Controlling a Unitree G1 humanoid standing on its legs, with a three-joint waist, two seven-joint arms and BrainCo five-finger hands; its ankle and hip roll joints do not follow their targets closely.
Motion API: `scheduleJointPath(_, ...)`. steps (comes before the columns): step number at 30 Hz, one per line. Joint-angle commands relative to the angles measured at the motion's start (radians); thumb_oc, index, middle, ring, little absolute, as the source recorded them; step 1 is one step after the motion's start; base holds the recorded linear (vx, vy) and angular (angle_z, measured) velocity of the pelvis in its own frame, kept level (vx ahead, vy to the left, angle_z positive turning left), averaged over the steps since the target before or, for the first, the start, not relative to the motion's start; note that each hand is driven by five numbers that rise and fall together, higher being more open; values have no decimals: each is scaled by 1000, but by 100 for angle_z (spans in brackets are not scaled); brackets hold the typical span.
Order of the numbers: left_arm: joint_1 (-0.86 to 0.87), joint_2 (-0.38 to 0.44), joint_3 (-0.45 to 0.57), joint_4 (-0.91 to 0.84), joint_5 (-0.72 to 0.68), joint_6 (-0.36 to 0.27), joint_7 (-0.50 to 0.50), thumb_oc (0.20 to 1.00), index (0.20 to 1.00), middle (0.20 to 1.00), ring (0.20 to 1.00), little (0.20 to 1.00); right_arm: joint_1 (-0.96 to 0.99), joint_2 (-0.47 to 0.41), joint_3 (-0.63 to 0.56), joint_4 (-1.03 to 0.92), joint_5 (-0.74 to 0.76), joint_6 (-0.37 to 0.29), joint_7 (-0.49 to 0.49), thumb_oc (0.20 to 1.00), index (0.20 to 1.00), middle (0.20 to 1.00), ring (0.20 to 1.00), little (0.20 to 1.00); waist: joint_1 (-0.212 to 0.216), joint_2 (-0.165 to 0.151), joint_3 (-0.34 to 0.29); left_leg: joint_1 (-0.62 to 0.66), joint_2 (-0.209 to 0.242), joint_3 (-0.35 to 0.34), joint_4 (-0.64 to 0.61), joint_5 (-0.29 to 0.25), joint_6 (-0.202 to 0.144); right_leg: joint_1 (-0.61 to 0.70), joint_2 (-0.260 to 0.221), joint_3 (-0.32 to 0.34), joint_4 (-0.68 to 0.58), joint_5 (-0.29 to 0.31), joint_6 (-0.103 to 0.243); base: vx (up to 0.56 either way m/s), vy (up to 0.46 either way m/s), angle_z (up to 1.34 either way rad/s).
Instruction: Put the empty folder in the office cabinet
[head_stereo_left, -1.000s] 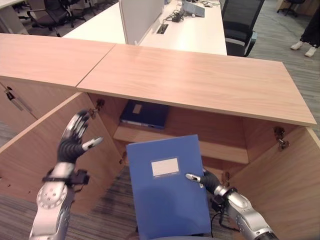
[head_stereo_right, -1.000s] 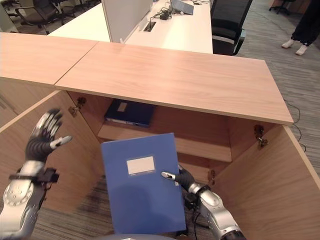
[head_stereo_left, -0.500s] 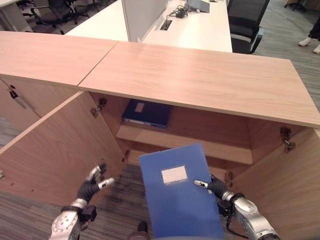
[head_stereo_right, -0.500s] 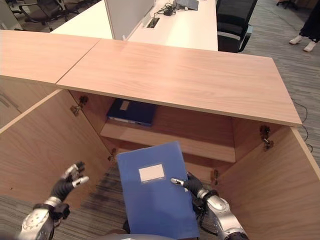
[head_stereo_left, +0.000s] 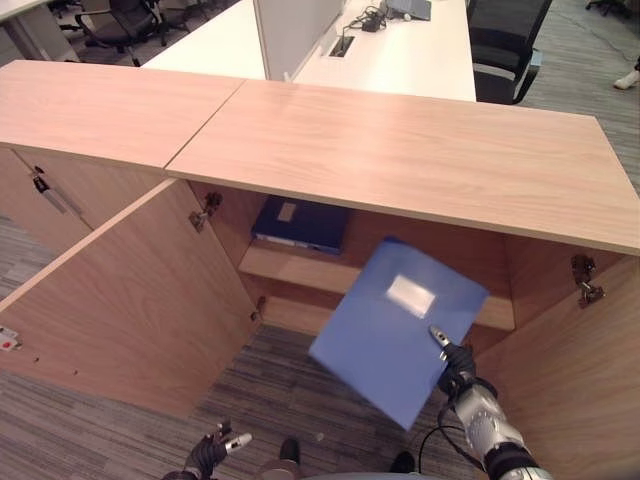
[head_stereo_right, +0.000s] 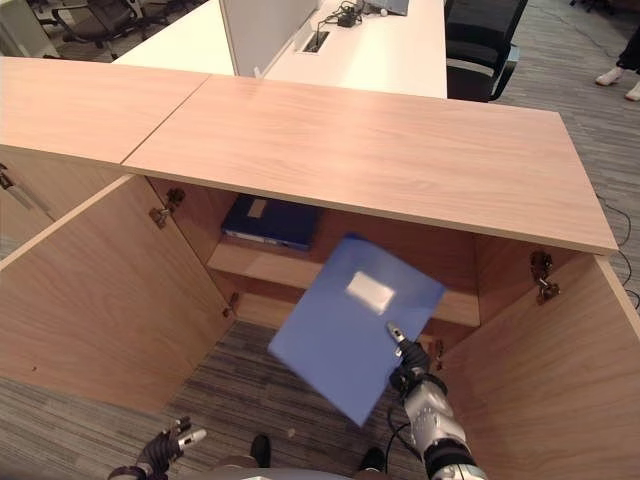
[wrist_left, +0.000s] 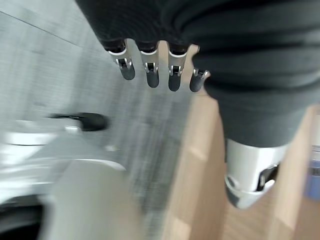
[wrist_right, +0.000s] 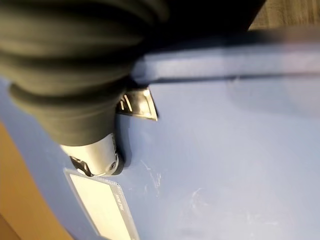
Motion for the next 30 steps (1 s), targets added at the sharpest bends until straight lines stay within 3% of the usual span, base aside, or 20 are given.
scheduleJointPath(1,-37,27,-29,10,31,-19,17,1000,1000,1000,1000,1000,-110,16,-47,8,114,-97,-20,200,200,200,200,200,28,-19,4,-9,-6,-20,12,-52,2,47,-36,52,51,-118,67,21,-17,3)
scheduleJointPath(16,-47,20,-95,-10,-29,-9,50,1000,1000,1000,1000,1000,-315,-32,-214,233,353,-181,-150,200,200,200,200,200,73,5,5,-30,-14,-57,13,-52,-1,56,-36,17,53,-132,67,7,-10,5)
scheduleJointPath(30,-61,89,-218,-125,-17,-4,17,1000,1000,1000,1000,1000,-643,-249,-275,414,484,-197,-204,200,200,200,200,200,157,56,56,-106,-13,-109,45,-35,-7,20,-39,-27,90,-161,63,-7,-11,13)
